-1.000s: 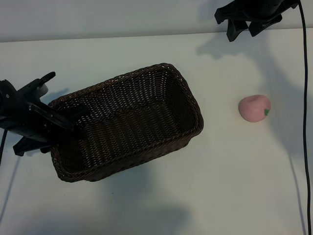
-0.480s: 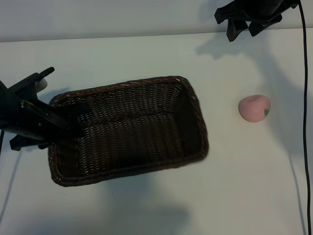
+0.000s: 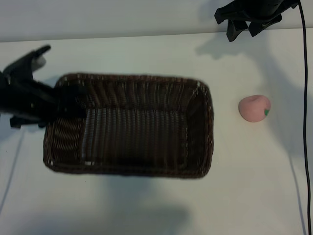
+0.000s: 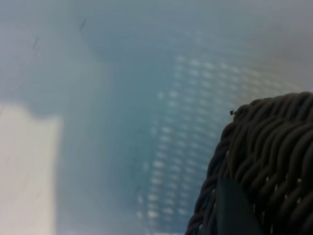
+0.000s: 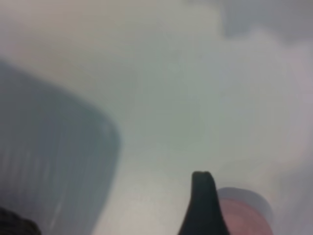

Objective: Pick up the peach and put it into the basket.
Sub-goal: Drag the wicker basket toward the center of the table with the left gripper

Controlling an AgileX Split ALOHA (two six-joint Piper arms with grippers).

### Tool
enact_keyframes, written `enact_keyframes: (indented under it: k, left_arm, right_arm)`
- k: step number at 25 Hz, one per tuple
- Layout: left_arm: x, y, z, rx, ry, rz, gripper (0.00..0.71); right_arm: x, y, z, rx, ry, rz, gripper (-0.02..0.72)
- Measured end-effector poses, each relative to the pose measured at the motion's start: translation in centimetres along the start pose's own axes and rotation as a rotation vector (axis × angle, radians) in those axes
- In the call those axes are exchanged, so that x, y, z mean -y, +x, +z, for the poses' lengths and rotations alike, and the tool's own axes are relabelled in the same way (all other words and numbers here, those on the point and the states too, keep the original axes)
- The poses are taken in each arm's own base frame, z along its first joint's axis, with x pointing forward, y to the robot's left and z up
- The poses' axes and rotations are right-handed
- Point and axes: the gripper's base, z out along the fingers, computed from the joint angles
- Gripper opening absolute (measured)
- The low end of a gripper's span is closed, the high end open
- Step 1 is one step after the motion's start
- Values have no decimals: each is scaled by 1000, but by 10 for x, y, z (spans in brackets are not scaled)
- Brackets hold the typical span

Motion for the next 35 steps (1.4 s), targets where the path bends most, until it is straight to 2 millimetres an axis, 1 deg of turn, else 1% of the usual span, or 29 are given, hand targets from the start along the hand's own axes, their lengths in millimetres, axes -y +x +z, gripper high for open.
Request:
enact_keyframes:
  k: [4, 7, 9, 18, 23, 30, 35]
  left_arm:
    - [14, -18, -10, 33, 37, 27, 345]
    - [20, -30, -9, 39, 50, 34, 345]
    - [21, -35, -3, 25, 48, 34, 345]
    - [15, -55, 43, -18, 21, -17, 345]
    - [9, -58, 64, -29, 19, -71, 345]
    - [5, -62, 85, -50, 5, -84, 345]
    - [5, -64, 88, -55, 6, -85, 345]
  right_arm:
    - [0, 0, 0, 0, 0, -1, 518]
    - [0, 0, 0, 0, 0, -1, 518]
    - [0, 0, 0, 0, 0, -1, 518]
    - [0, 0, 0, 0, 0, -1, 518]
    - [0, 0, 0, 0, 0, -1, 518]
    - [0, 0, 0, 0, 0, -1, 518]
    - [0, 0, 0, 0, 0, -1, 518]
